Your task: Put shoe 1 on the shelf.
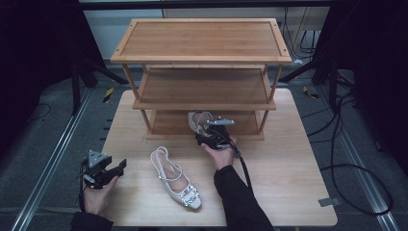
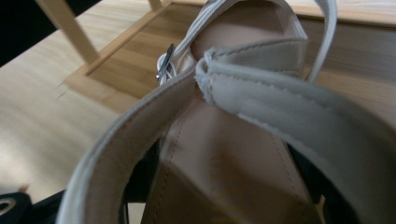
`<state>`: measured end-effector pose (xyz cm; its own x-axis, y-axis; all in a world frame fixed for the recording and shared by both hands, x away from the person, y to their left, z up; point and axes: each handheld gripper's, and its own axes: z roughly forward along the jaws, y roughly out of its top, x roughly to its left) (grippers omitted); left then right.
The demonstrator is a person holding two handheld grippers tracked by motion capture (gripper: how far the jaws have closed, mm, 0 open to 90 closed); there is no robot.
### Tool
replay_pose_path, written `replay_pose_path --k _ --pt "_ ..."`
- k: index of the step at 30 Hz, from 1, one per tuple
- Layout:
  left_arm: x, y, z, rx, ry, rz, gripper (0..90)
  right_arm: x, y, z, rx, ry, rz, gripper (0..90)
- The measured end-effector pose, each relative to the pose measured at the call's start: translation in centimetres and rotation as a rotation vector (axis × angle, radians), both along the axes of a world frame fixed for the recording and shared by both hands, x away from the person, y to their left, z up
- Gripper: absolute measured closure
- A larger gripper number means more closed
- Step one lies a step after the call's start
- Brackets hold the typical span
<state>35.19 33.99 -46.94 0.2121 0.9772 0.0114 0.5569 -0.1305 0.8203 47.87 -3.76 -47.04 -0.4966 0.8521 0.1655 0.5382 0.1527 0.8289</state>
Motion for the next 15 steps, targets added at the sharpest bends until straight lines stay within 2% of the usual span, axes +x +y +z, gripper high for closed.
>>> replay_pose_path --k 4,10,15 --pt "0.0 0.1 0.0 -0.001 -0.002 0.002 39.1 1.6 1.2 -0.6 -0.012 0.007 -0.027 38.8" --pt "0.0 0.0 0.0 -0.001 0.001 -0.001 39.3 3.1 2.6 -1.4 0.011 0.009 -0.092 38.7" --pt "0.0 0.1 0.0 -0.001 0.003 -0.003 39.3 3.7 3.2 -1.9 -0.038 0.047 -0.088 38.3"
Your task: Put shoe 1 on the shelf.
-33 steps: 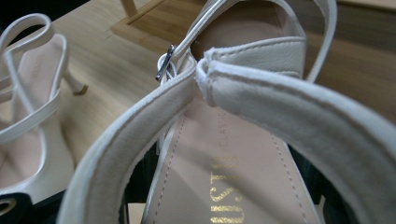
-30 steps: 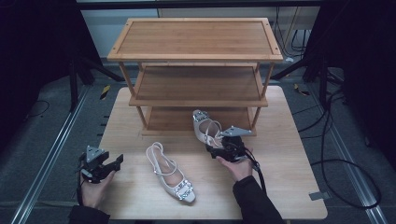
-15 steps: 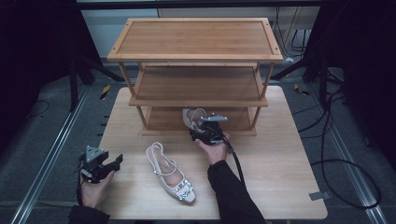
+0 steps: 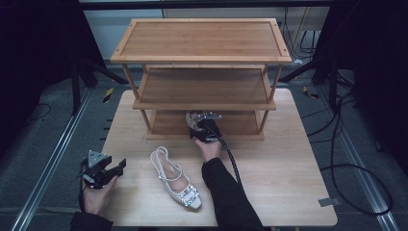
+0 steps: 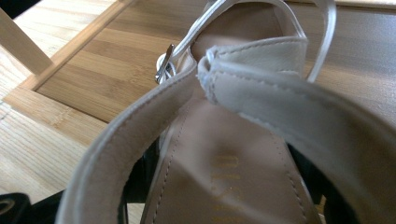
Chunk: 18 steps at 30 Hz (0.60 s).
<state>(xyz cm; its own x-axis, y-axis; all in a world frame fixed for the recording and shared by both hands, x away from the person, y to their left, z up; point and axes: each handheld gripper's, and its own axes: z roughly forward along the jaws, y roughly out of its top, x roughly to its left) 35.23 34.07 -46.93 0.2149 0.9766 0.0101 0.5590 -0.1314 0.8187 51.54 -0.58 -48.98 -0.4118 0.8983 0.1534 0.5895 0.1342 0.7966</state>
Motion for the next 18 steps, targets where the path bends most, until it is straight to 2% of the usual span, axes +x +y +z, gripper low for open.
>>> replay_pose_path --k 3,5,7,9,13,15,16,18 --pt "0.0 0.0 0.0 0.002 0.002 0.000 39.4 0.2 0.2 0.1 -0.020 0.012 0.006 36.8" --pt "0.0 -0.1 0.0 0.001 0.001 -0.001 39.4 0.2 0.3 0.0 -0.061 -0.010 0.028 34.3" --pt "0.0 -0.1 0.0 0.001 0.002 -0.003 39.4 0.1 0.4 0.0 -0.063 -0.016 0.017 27.6" --pt "0.0 -0.1 0.0 0.001 0.003 -0.003 39.3 -0.1 0.2 0.4 -0.076 -0.047 0.021 26.4" --pt "0.0 0.0 0.0 -0.002 0.001 0.000 39.3 -0.8 -0.3 1.4 -0.060 -0.038 0.058 22.9" --pt "0.0 0.0 0.0 0.001 -0.002 0.000 39.0 -1.5 -0.7 1.9 -0.085 -0.066 0.068 22.9" --pt "0.0 0.0 0.0 0.001 -0.002 0.000 39.0 -1.5 -0.7 1.9 -0.085 -0.066 0.068 22.9" --pt "-0.1 0.1 0.0 0.004 -0.006 0.006 39.3 -2.6 -1.3 2.7 -0.078 -0.092 0.088 21.3"
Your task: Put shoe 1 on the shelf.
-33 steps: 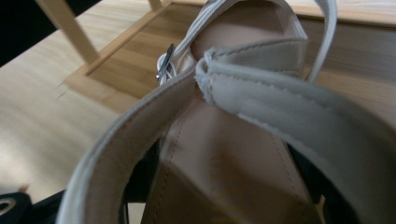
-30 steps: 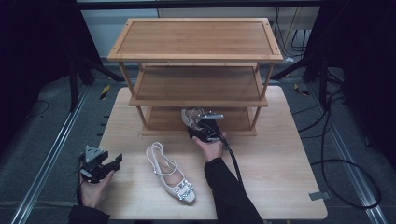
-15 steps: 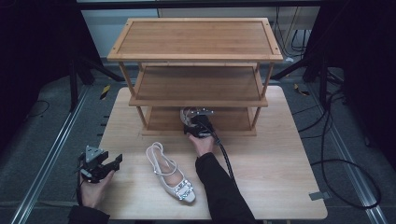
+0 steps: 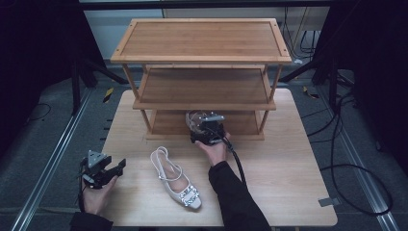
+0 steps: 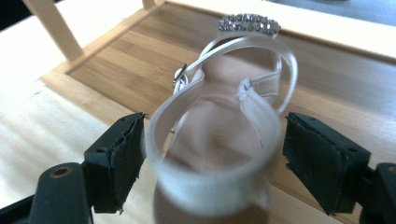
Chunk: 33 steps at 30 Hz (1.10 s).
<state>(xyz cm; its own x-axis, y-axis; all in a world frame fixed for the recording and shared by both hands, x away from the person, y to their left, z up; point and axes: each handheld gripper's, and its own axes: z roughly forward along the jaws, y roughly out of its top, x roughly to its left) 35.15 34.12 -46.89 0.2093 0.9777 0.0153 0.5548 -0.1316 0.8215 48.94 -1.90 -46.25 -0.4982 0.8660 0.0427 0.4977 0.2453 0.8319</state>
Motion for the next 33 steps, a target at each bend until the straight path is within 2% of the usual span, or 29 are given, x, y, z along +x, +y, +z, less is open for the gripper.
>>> replay_pose_path --k 5,11,14,17,20,23,25,28,31,33 --pt "0.0 0.0 0.0 -0.001 -0.011 -0.009 40.8 -1.8 -1.3 0.5 0.004 -0.012 0.005 21.2" --pt "0.1 -0.1 -0.1 0.012 0.005 -0.010 45.2 -3.2 -2.2 -1.2 -0.010 0.029 0.030 25.5" --pt "0.0 -0.1 -0.2 0.019 -0.008 -0.008 45.1 -3.2 -2.3 -2.2 -0.002 0.061 0.033 34.6" --pt "0.0 -0.1 -0.1 0.016 -0.011 -0.012 45.7 -2.9 -2.1 -3.1 -0.014 0.075 0.028 47.6" --pt "0.0 -0.1 -0.2 0.018 -0.012 -0.015 45.6 -2.4 -1.7 -3.5 -0.001 0.090 0.031 61.6" --pt "0.0 0.0 -0.2 0.013 -0.002 -0.019 44.2 -2.1 -1.4 -3.6 -0.002 0.082 0.027 70.2" --pt "0.1 0.0 -0.3 0.009 0.002 -0.019 42.6 -1.9 -1.2 -3.6 0.003 0.093 0.032 73.8" --pt "0.0 0.0 -0.2 0.010 -0.003 -0.012 42.7 -2.0 -0.8 -3.6 -0.026 0.066 0.031 78.2" --pt "0.0 0.0 -0.1 0.009 -0.008 -0.012 42.7 -1.9 -0.3 -3.3 0.003 0.059 0.042 78.4" --pt "0.0 0.0 -0.1 0.011 -0.008 -0.016 42.7 -1.7 0.3 -3.0 0.006 0.054 0.055 77.9"
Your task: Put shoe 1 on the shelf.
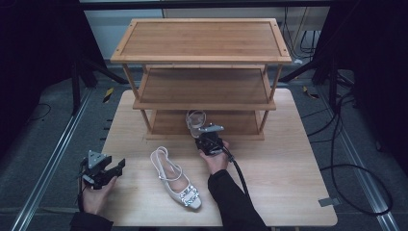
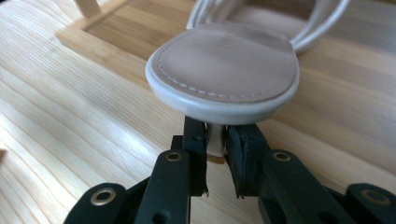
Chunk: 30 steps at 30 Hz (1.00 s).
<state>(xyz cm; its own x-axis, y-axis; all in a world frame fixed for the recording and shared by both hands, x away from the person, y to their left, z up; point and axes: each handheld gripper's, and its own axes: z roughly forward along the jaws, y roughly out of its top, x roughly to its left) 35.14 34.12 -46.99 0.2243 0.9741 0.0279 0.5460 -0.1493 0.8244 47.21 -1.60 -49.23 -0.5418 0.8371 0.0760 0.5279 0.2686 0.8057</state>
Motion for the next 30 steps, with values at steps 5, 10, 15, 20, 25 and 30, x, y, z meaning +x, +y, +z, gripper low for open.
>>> replay_pose_path --k 5,10,15,20,25,30 --pt "0.0 0.0 0.0 -0.002 0.002 -0.002 42.5 0.5 1.6 0.4 0.028 0.002 0.018 77.3" --pt "0.0 0.1 0.0 -0.008 0.006 -0.001 42.4 1.3 2.8 0.2 0.039 -0.005 0.014 77.3" --pt "0.0 0.1 0.0 -0.007 0.009 0.000 42.3 2.2 3.0 0.2 0.047 -0.008 -0.009 77.2" --pt "0.1 0.1 -0.1 -0.008 0.015 -0.002 42.3 3.0 2.9 -0.2 0.037 -0.005 -0.020 76.9" --pt "0.1 0.1 0.0 -0.005 0.017 -0.007 42.3 2.9 2.9 -0.3 0.025 -0.001 -0.034 71.8" --pt "0.0 0.2 0.0 -0.010 0.018 -0.004 42.0 1.7 1.6 0.9 0.023 -0.036 0.002 62.4"
